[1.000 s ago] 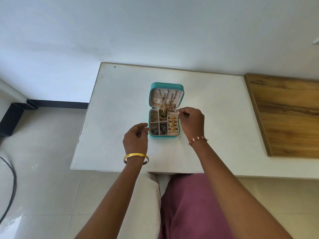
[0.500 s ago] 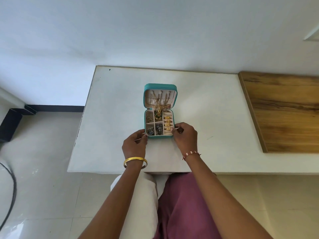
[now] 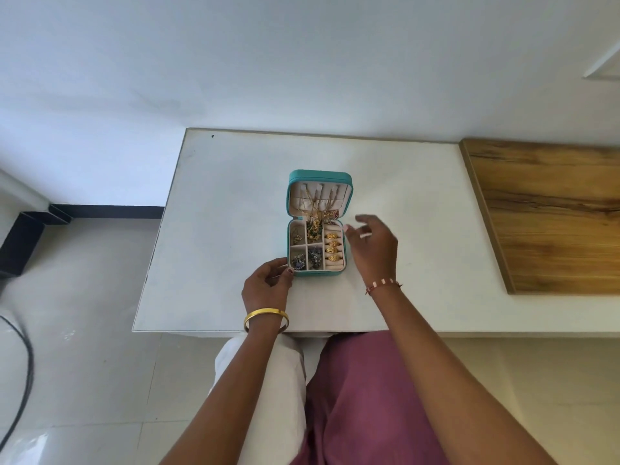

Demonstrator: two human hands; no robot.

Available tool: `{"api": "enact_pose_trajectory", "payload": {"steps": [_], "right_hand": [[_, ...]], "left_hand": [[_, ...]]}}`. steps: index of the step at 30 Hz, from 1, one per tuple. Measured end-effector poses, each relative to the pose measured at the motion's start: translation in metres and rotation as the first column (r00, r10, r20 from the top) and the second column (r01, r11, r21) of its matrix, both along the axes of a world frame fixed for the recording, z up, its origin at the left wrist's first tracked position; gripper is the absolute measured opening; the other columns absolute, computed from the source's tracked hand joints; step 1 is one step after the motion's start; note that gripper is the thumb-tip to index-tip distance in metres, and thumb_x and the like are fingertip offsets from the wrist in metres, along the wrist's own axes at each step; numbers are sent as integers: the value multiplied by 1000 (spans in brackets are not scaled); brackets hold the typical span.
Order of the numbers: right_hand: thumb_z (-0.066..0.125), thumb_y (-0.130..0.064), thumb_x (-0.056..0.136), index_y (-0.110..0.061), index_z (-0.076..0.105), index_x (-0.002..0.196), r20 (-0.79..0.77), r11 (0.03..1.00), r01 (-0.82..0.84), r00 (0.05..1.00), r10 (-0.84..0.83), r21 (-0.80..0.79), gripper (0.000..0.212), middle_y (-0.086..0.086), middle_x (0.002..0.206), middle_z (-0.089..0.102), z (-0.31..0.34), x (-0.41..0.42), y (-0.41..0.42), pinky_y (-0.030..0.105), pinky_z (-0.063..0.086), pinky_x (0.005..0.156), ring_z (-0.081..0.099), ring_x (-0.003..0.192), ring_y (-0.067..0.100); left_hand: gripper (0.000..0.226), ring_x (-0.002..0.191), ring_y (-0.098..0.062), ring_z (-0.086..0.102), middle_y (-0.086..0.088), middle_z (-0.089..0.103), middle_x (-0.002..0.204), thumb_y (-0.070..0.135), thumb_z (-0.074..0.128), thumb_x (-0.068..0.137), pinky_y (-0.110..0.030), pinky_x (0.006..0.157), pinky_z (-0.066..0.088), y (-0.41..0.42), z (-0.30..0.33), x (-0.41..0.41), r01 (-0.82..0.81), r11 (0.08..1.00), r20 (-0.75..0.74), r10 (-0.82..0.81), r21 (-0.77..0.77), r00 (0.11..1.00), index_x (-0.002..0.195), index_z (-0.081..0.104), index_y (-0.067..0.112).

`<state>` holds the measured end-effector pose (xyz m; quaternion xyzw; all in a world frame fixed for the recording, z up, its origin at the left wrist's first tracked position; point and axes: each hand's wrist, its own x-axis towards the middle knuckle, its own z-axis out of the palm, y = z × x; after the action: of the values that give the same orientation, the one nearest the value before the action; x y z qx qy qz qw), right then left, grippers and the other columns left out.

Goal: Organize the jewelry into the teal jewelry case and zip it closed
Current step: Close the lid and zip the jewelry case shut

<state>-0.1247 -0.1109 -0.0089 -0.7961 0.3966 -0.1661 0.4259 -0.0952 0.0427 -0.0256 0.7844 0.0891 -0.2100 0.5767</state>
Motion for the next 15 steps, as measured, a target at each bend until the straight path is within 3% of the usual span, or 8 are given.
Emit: {"api": "enact_pose_trajectory", "payload": {"steps": [2,5,7,10,15], "right_hand": [[63,-20,85,-9,54,123,76,1000,-24,997,25,-12,41,11,108,62,11,16,-7,16,41,63,59,88,21],[60,-21,88,-13,48,131,158,996,-88,983,90,-22,45,11,120,59,23,34,-15,18,46,73,59,97,22],[57,-18,90,-11,51,129,176,991,-129,975,135,-45,40,11,123,59,27,38,-17,8,44,75,58,104,21],[55,-15,90,-8,57,121,199,987,-142,968,155,-80,31,10,117,64,28,34,-17,-5,38,67,58,94,17],[56,-12,89,-7,59,117,233,975,-201,948,218,-94,28,10,114,64,22,12,-9,-1,45,70,58,95,13]], "left_hand": [[24,87,-21,65,-4,68,93,9,65,81,-41,88,54,0,-1,0,-5,1000,-10,5,-9,1000,105,66,10],[26,89,-23,65,-8,69,98,9,66,80,-41,89,53,0,-3,2,-11,1000,-21,10,-21,1000,106,66,10],[27,91,-25,65,-11,69,101,9,67,80,-42,89,53,0,-3,2,-11,999,-27,10,-30,1000,106,66,9],[27,92,-25,65,-11,69,102,9,67,79,-44,90,53,1,-5,2,-15,999,-36,13,-40,999,107,66,9],[26,92,-26,66,-10,69,100,9,67,79,-44,91,52,2,-6,3,-25,998,-48,22,-65,999,105,67,10]]}}
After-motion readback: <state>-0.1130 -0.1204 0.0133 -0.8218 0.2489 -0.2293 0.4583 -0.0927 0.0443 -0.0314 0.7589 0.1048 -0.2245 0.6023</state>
